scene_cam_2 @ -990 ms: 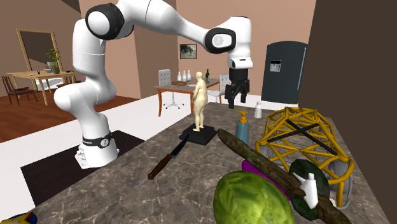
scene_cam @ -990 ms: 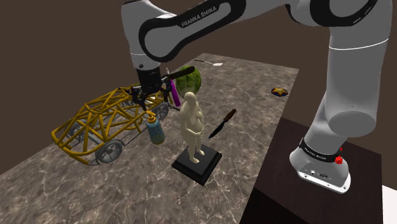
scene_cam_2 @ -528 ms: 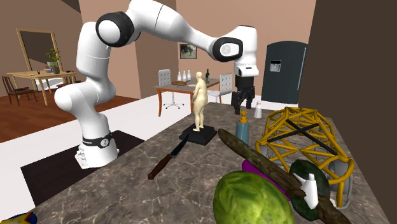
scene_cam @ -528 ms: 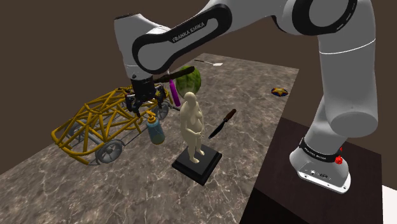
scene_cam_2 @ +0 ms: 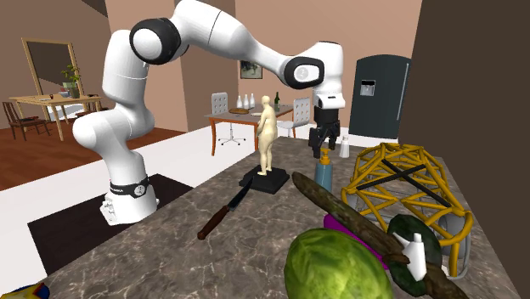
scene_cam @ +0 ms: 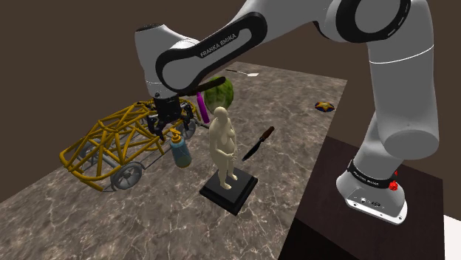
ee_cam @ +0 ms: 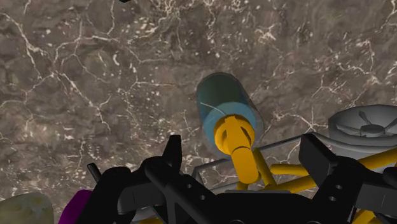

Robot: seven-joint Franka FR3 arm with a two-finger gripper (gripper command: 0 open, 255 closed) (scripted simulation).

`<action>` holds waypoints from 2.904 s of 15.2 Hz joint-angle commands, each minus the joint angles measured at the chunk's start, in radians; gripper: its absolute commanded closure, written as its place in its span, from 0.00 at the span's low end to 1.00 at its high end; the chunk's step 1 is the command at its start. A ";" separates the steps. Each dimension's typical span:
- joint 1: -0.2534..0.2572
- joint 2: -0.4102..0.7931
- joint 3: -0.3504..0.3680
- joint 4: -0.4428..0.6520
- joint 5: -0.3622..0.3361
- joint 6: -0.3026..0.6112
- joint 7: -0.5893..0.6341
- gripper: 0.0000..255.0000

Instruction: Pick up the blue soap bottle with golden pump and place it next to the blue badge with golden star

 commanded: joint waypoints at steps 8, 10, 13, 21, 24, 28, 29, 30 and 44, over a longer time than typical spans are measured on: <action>0.000 0.000 0.000 -0.001 0.000 0.001 0.000 1.00; 0.000 0.000 0.000 -0.001 0.000 0.001 0.000 1.00; 0.000 -0.004 0.001 0.008 0.002 -0.011 -0.001 1.00; 0.000 -0.029 0.008 0.080 0.015 -0.107 -0.008 1.00; 0.002 -0.035 0.010 0.112 0.018 -0.144 -0.010 1.00; 0.005 -0.040 0.012 0.160 0.021 -0.196 -0.012 1.00; 0.006 -0.040 0.013 0.173 0.022 -0.209 -0.012 1.00; 0.007 -0.040 0.013 0.186 0.022 -0.222 -0.013 1.00; -0.184 -0.502 -0.040 -0.287 0.224 -0.182 -0.271 1.00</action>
